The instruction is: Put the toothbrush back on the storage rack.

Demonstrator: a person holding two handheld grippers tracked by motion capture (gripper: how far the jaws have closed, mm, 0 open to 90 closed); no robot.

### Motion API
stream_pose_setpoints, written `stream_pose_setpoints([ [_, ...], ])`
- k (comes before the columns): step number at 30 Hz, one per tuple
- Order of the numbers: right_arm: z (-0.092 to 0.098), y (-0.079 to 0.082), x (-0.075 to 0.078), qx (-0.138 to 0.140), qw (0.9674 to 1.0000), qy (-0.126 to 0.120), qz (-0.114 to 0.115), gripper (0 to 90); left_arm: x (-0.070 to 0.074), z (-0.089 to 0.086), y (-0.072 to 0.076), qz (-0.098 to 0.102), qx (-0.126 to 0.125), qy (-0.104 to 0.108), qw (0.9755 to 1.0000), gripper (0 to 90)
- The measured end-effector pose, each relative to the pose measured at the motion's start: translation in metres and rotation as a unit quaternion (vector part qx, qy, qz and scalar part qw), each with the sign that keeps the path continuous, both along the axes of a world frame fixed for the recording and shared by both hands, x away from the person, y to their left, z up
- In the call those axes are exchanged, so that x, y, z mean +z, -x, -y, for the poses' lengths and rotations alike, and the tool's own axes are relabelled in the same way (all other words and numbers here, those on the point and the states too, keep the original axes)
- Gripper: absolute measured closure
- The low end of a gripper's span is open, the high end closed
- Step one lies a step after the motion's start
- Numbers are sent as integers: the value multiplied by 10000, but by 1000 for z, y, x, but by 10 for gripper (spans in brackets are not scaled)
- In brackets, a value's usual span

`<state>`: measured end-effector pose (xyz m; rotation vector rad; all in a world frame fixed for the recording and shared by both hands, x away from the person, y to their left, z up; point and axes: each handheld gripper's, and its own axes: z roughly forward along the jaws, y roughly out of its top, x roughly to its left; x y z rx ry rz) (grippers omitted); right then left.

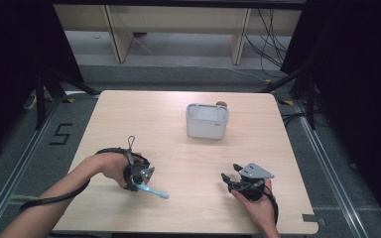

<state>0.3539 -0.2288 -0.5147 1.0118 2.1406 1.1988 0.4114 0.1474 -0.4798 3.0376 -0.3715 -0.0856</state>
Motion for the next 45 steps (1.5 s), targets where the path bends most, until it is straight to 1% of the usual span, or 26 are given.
stream_pose_setpoints([
  [3,0,0,1,-17,10000,29,5,415,0,1,0,68,-17,-35,10000,723],
  [5,0,0,1,-17,10000,31,8,415,0,3,1,144,-49,-72,9999,764],
  [6,0,0,0,-8,10000,-12,-34,415,0,3,2,196,-83,-100,9997,769],
  [8,0,0,0,-7,10000,-10,-37,415,0,5,5,296,-168,-174,9993,777],
  [9,0,0,1,-15,10000,33,7,415,0,5,5,296,-168,-174,9993,778],
  [11,0,0,0,-4,10000,-4,-35,415,0,5,6,313,-164,-167,9992,779],
  [13,0,0,1,-11,10000,40,18,415,0,4,6,319,-134,-125,9993,782],
  [18,-1,1,0,-4,10000,6,-34,415,0,2,7,322,-98,-130,9994,787],
  [21,0,0,1,-16,10000,45,13,415,1,1,8,331,-22,-62,9994,787],
  [22,0,0,1,-16,10000,45,13,415,3,0,7,394,-103,-97,9991,787],
  [23,-1,1,0,-12,10000,-1,-35,415,3,0,8,337,20,24,9994,787],
  [27,0,0,1,-17,10000,24,-43,415,10,-2,10,390,69,227,9990,787],
  [28,-1,1,0,-2,9999,-42,-138,415,12,-2,10,414,75,286,9987,787],
  [29,0,0,1,-18,10000,41,1,415,15,-2,11,427,121,380,9983,787],
  [31,0,0,1,-23,10000,46,13,415,19,-3,11,448,154,498,9976,787],
  [34,-1,2,0,-56,10000,-9,-49,415,26,-5,14,478,258,876,9947,787],
  [35,-1,1,0,-35,10000,27,-17,415,28,-5,14,518,276,958,9937,787],
  [36,-2,2,0,-52,10000,-4,-59,415,30,-6,14,562,277,1046,9925,787],
  [37,-2,2,0,-59,9999,-41,-94,415,31,-6,15,595,295,1147,9912,788],
  [38,-2,2,0,-55,10000,-4,-58,415,36,-8,16,631,366,1335,9884,787],
  [39,-2,2,0,-55,10000,-4,-58,415,36,-8,16,631,366,1335,9884,788],
  [40,-2,3,0,-62,10000,12,-33,415,38,-8,17,656,376,1409,9871,787],
  [41,-2,3,0,-62,10000,12,-33,415,42,-9,16,718,332,1425,9866,787],
  [42,-2,2,0,-45,10000,25,-33,414,44,-9,17,738,344,1498,9854,787],
  [43,-1,1,1,-21,10000,89,25,415,45,-10,17,747,389,1583,9838,787],
  [45,-1,1,1,-24,10000,93,18,415,47,-11,18,762,447,1728,9810,788],
])
